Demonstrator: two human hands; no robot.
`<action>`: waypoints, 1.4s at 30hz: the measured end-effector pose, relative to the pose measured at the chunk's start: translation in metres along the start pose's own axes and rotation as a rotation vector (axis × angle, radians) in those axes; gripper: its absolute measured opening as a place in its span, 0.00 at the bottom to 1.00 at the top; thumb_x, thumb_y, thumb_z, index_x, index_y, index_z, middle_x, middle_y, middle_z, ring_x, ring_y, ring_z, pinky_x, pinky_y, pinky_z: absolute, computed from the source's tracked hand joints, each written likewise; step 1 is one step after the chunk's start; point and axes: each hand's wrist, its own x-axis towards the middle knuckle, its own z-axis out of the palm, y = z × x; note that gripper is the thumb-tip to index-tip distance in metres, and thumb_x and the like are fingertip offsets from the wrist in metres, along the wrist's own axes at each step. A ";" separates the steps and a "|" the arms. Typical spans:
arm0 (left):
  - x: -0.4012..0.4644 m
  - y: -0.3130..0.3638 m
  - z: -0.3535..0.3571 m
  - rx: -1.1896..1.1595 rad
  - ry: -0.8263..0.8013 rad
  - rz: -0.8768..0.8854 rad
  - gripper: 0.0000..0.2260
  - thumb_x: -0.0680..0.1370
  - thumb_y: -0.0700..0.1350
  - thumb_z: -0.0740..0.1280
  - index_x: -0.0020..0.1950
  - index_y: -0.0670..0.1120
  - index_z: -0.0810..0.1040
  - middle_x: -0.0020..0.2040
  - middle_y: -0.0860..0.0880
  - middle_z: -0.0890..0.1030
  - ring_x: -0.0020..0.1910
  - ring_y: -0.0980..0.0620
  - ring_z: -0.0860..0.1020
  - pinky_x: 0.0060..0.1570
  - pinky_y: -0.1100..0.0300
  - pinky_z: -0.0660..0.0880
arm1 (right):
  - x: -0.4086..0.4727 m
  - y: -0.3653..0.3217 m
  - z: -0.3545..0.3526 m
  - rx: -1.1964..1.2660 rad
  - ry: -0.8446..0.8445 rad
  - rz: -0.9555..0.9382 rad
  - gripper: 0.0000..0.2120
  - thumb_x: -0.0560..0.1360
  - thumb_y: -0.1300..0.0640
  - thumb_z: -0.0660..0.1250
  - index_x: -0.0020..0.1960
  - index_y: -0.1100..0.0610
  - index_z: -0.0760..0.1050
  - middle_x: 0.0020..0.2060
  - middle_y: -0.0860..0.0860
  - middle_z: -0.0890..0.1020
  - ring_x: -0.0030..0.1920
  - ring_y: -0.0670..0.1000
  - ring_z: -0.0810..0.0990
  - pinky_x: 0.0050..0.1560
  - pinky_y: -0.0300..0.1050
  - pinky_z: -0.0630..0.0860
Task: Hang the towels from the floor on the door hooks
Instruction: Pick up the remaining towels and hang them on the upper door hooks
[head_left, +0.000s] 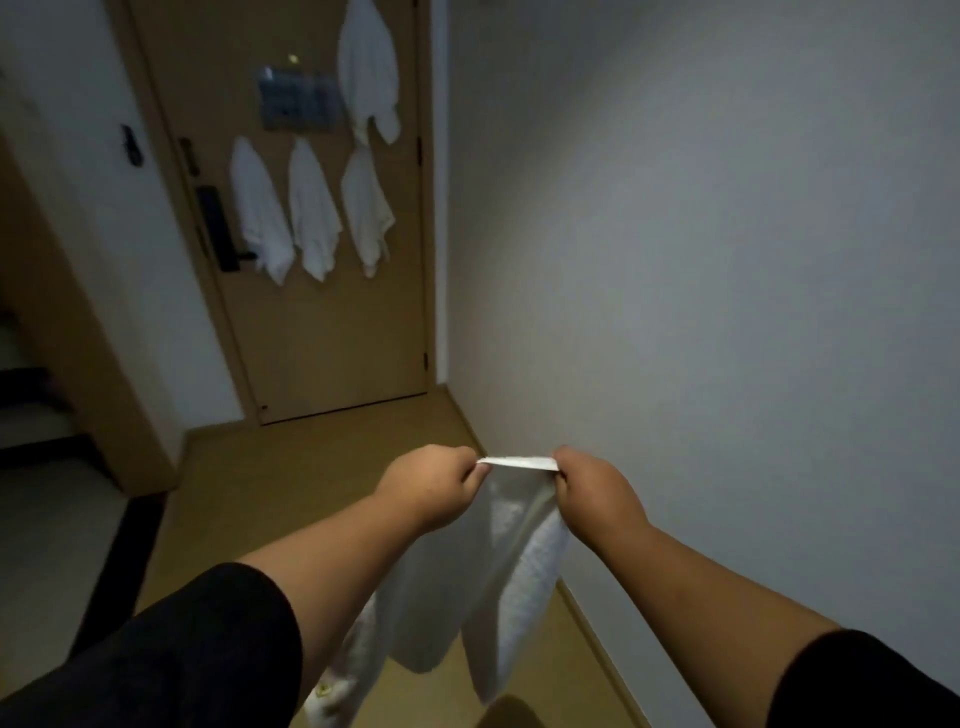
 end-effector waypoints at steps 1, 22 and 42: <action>0.006 -0.016 -0.007 0.024 0.012 -0.038 0.17 0.81 0.59 0.53 0.40 0.50 0.68 0.43 0.47 0.80 0.45 0.43 0.78 0.35 0.56 0.66 | 0.021 -0.010 0.005 0.002 -0.019 -0.050 0.06 0.78 0.56 0.57 0.47 0.53 0.73 0.47 0.56 0.81 0.48 0.59 0.79 0.39 0.45 0.67; 0.274 -0.177 -0.166 0.301 0.218 -0.523 0.26 0.79 0.66 0.49 0.39 0.50 0.77 0.34 0.50 0.76 0.33 0.53 0.73 0.30 0.57 0.66 | 0.456 -0.126 -0.061 0.069 -0.076 -0.585 0.13 0.81 0.48 0.55 0.45 0.53 0.72 0.40 0.51 0.78 0.40 0.53 0.75 0.39 0.47 0.71; 0.488 -0.449 -0.352 0.446 0.444 -0.355 0.30 0.76 0.71 0.51 0.35 0.48 0.77 0.33 0.50 0.77 0.34 0.52 0.76 0.34 0.57 0.73 | 0.760 -0.325 -0.093 -0.215 0.261 -0.747 0.16 0.83 0.45 0.50 0.45 0.52 0.69 0.37 0.51 0.76 0.37 0.52 0.75 0.38 0.51 0.74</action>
